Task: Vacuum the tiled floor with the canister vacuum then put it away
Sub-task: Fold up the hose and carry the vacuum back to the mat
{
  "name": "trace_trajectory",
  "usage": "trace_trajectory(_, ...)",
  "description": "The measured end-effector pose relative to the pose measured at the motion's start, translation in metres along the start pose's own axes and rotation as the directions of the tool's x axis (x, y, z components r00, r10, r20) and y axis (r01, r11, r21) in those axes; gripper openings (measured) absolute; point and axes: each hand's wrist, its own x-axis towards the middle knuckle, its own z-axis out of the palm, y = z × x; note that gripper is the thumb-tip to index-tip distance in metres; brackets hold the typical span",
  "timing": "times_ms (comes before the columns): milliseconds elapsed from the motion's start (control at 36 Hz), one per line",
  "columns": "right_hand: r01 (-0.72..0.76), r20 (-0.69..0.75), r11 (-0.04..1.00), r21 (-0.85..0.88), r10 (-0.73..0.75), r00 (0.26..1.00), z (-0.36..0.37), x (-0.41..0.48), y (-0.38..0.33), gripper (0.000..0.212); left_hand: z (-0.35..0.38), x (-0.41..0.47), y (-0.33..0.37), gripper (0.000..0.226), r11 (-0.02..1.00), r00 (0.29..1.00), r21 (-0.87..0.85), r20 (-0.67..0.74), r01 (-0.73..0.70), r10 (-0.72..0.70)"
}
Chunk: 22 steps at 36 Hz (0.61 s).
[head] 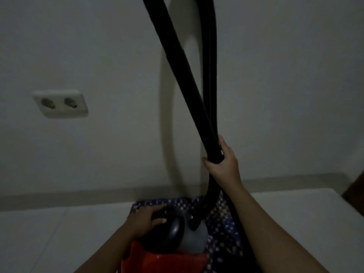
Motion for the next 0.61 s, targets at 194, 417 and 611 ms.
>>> trace_trajectory(194, 0.014, -0.068, 1.000, -0.018, -0.015, 0.998, 0.010, -0.006, 0.013, 0.095, 0.001, 0.014, -0.004, 0.051, 0.999, 0.994, 0.038, -0.103, -0.027, 0.031)
trace_trajectory(417, 0.030, -0.103, 0.999, 0.019, -0.028, 0.994, 0.013, -0.017, 0.016, 0.110, 0.008, 0.027, -0.004, 0.051, 0.999, 0.977, 0.054, -0.213, 0.004, 0.008)
trace_trajectory(611, 0.245, -0.150, 0.967, 0.069, -0.233, 0.961, 0.010, -0.034, 0.014, 0.071, -0.002, 0.034, 0.000, 0.048, 0.998, 0.971, -0.044, -0.236, -0.046, 0.034)
